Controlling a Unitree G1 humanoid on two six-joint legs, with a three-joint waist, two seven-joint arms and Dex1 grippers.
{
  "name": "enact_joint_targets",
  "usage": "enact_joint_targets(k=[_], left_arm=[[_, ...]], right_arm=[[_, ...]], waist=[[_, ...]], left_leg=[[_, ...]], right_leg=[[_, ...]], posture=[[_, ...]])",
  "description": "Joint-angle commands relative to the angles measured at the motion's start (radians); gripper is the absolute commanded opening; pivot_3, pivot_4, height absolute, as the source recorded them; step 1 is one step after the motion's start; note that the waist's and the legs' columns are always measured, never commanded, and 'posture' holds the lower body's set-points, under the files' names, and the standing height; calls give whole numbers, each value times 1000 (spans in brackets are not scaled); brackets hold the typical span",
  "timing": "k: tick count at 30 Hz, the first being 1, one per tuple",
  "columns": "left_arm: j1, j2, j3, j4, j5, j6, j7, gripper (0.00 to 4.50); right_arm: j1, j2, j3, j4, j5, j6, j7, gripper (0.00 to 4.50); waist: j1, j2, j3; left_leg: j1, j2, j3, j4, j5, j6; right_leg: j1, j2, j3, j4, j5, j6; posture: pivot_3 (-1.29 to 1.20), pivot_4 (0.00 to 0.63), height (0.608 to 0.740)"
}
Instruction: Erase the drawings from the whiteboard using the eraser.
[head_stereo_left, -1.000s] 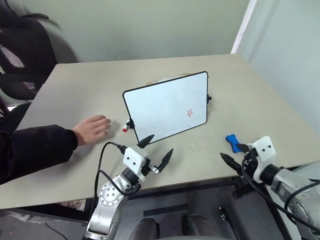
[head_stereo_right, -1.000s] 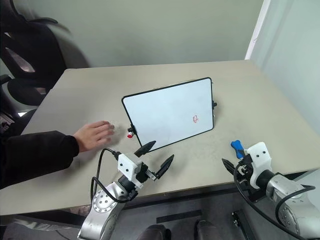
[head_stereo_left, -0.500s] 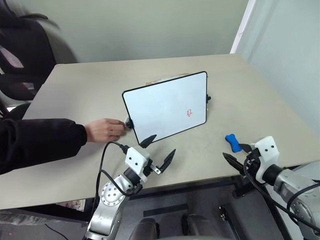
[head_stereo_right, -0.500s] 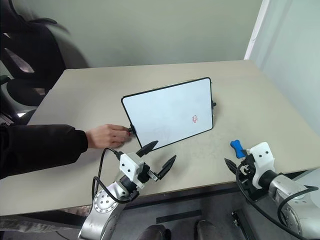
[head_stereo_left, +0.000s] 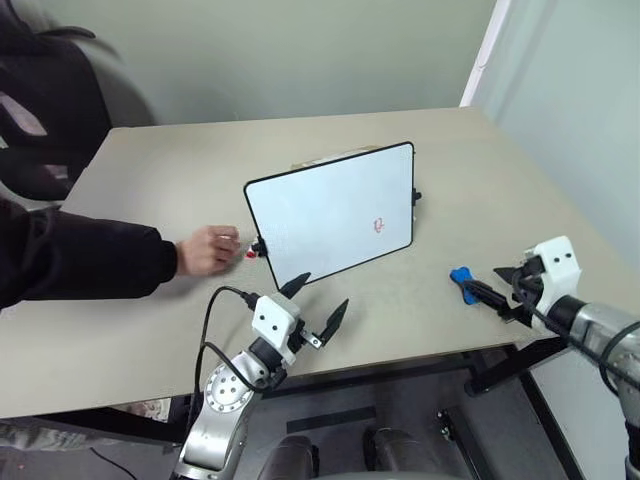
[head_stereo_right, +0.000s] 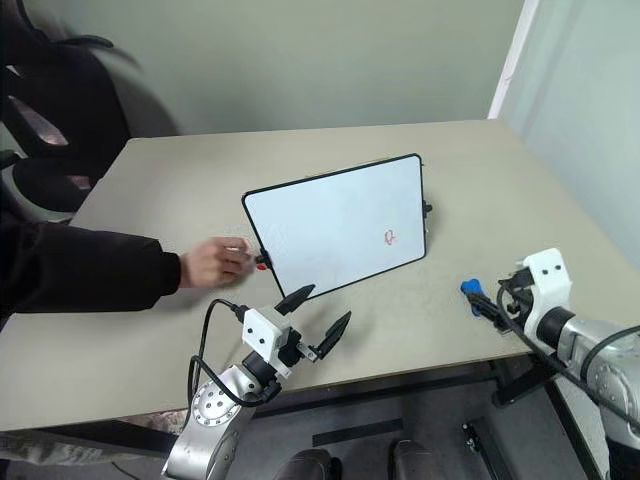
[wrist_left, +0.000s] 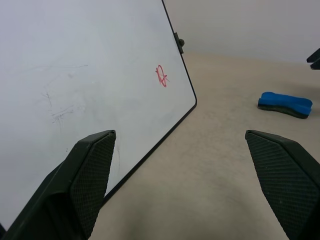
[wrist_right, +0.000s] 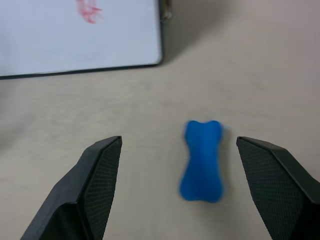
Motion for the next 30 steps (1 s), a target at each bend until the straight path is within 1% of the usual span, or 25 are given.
enact_joint_targets(k=[1,5,15,30], left_arm=[[-13,-9,-6,3,9,-24,3,4500],[-13,-14,-2,6,14,-30,9,4500],[-4,-15,12,-8,9,-30,21,4500],[10,-18,19,-24,5,-31,31,4500]], right_arm=[[-85,-33,30,98,-28,53,-29,3903],[-125,-58,77,161,-44,63,-9,3903],[-221,-45,201,314,-106,34,-7,3903],[-277,-35,241,376,-135,19,15,3903]], waist=[[0,0,0],[2,1,0],[1,3,-2],[1,3,-1]], left_leg=[[0,0,0,0,0,0],[0,0,0,0,1,1],[0,0,0,-1,0,2],[0,0,0,-1,1,2]], right_leg=[[0,0,0,0,0,0],[0,0,0,1,1,1],[1,0,0,1,2,2],[1,0,0,1,2,1]], posture=[[0,150,736],[0,150,736],[0,150,736],[0,150,736]])
